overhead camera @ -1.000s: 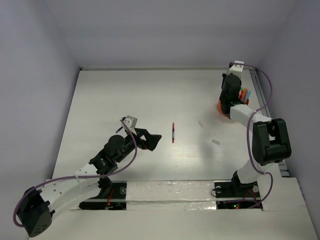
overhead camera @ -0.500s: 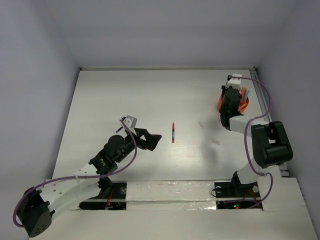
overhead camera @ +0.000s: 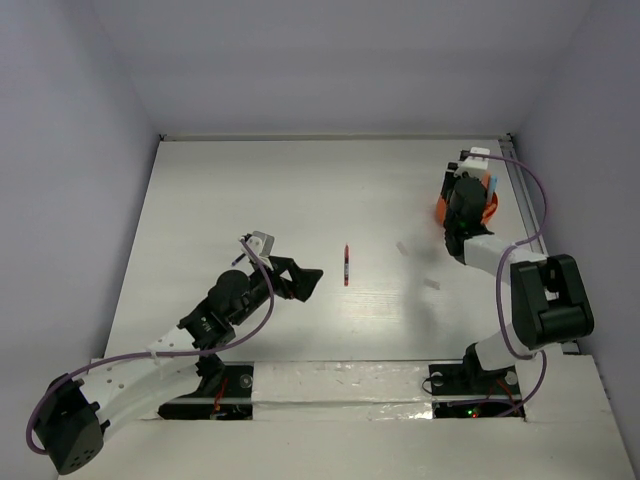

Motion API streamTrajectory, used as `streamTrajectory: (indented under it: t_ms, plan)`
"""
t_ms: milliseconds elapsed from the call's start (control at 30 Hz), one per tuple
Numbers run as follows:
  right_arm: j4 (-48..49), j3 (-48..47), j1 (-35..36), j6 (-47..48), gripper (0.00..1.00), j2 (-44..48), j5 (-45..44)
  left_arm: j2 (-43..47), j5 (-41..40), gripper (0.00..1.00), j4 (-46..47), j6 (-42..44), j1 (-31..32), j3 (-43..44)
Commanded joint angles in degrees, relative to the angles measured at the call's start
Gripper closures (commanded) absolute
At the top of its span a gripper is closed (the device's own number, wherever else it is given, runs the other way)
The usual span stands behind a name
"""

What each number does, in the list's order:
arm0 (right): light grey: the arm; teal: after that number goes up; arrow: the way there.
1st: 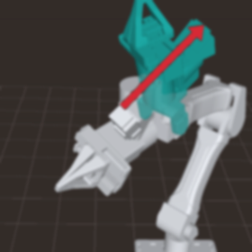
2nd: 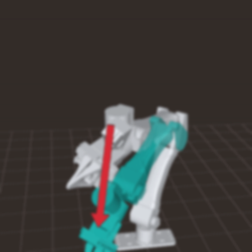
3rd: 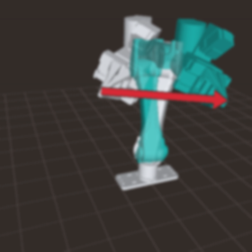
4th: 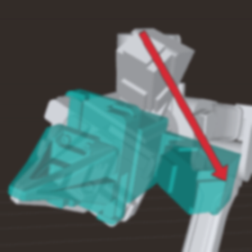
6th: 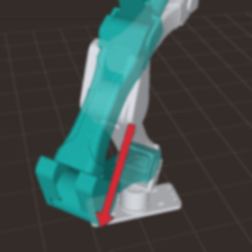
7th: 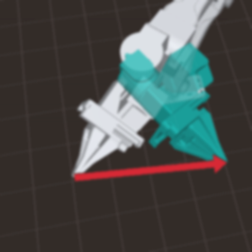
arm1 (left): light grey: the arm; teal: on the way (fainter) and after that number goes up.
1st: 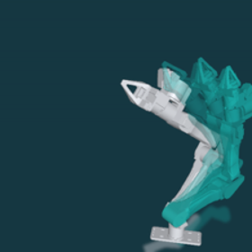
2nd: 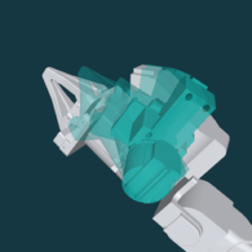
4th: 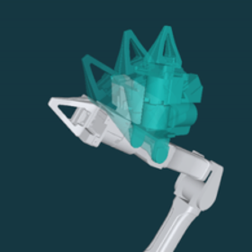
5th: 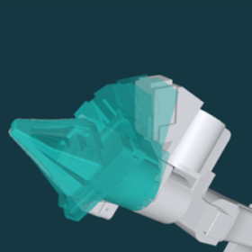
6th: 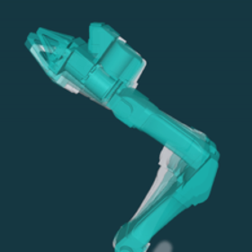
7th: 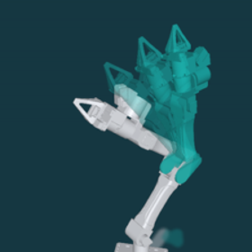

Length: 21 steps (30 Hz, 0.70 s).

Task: Sort the stationery into containers
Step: Place the pen in the storage box.

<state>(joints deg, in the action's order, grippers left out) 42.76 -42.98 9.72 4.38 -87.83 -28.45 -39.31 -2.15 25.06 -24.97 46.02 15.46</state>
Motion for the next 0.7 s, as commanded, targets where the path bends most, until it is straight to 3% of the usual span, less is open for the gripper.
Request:
streamTrajectory:
  t_ms: [0, 233, 300, 333, 367, 400, 467, 533, 667]
  plan:
    - [-0.4, -1.0, 0.0, -1.7, 0.58, 3.5, 1.8, 0.7, -0.6, 0.01, 2.7, -0.4, 0.1, 0.0]
    - [-12.5, -4.2, 1.4, -6.8, 0.59, 10.2, 8.7, 0.8, -1.8, 0.01, 2.3, -0.2, 0.1, 0.2]
    - [-24.0, -8.6, 3.1, -12.4, 0.66, 11.5, 15.0, 0.6, -2.2, 0.01, 2.3, -0.2, 0.1, 0.3]
    - [-28.1, -10.0, 3.9, -15.9, 0.78, 11.5, 17.4, 0.2, -2.6, 0.01, 2.3, -0.2, 0.1, 0.4]
    - [-35.1, -12.2, 6.6, -17.3, 0.83, 11.3, 20.7, -0.1, -2.9, 0.01, 2.2, -0.3, 0.1, 0.4]
    - [-37.4, -12.5, 6.6, -18.3, 0.88, 11.4, 21.2, -0.3, -3.0, 0.01, 2.1, -0.3, 0.1, 0.5]
    - [-42.0, -11.8, 13.3, -19.4, 1.0, 11.5, 21.2, -0.6, -4.1, 0.01, 1.5, -0.5, 0.1, 0.8]
    - [-45.2, -11.2, 18.8, -21.7, 1.0, 11.2, 21.5, -0.6, -5.5, 0.01, 1.0, -1.2, 0.1, 0.9]
    - [-48.0, -8.0, 23.3, -26.3, 1.0, 10.2, 26.1, -0.1, -8.5, 0.01, -1.1, -2.5, 0.1, 1.8]
